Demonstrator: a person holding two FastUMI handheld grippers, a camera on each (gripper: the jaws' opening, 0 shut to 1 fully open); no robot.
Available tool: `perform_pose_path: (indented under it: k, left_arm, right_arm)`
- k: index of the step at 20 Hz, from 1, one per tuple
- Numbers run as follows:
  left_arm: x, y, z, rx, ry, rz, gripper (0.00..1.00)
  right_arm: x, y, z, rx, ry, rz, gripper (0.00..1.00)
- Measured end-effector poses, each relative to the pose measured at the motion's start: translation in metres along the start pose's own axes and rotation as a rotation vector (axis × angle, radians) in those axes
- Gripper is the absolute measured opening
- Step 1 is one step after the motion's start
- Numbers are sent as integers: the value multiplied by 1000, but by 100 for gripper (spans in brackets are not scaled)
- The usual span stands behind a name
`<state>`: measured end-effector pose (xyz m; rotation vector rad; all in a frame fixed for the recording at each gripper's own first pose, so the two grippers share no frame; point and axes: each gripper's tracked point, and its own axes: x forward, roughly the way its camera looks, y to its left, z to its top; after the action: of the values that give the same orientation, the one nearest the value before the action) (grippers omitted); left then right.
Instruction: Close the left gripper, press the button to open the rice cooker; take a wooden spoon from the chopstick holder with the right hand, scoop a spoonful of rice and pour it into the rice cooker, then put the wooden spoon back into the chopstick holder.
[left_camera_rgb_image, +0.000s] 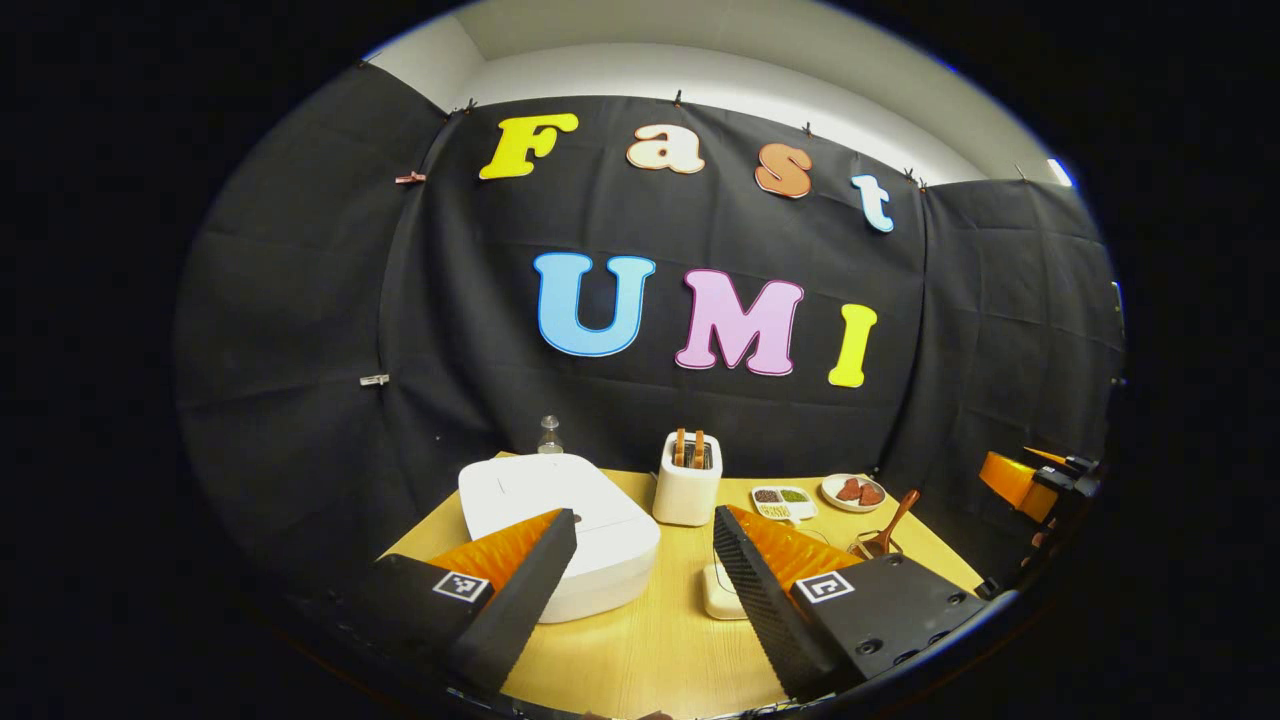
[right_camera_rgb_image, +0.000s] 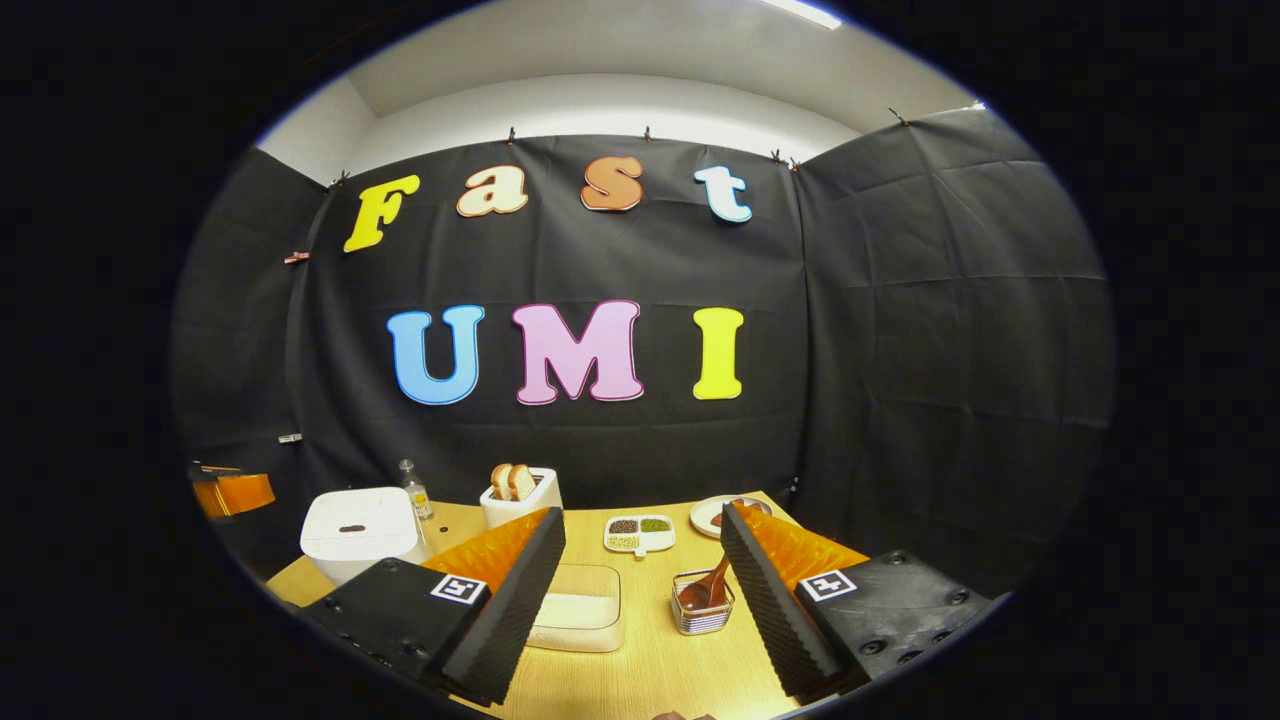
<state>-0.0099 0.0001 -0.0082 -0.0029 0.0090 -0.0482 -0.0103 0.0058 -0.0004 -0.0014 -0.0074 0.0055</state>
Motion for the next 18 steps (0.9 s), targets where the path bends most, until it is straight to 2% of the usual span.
perform_pose_path:
  k: [6,12,16,18]
  left_arm:
    - [-2,-1,5,-23,-2,2,96]
    - [19,1,10,-23,29,13,95]
    - [47,21,6,-57,83,90,95]
    - [59,31,7,-72,102,119,91]
  right_arm:
    - [8,-6,4,-1,2,8,98]
    - [31,-13,3,11,16,5,98]
    - [50,-21,-2,2,26,4,98]
    - [59,-24,-8,-8,45,13,98]
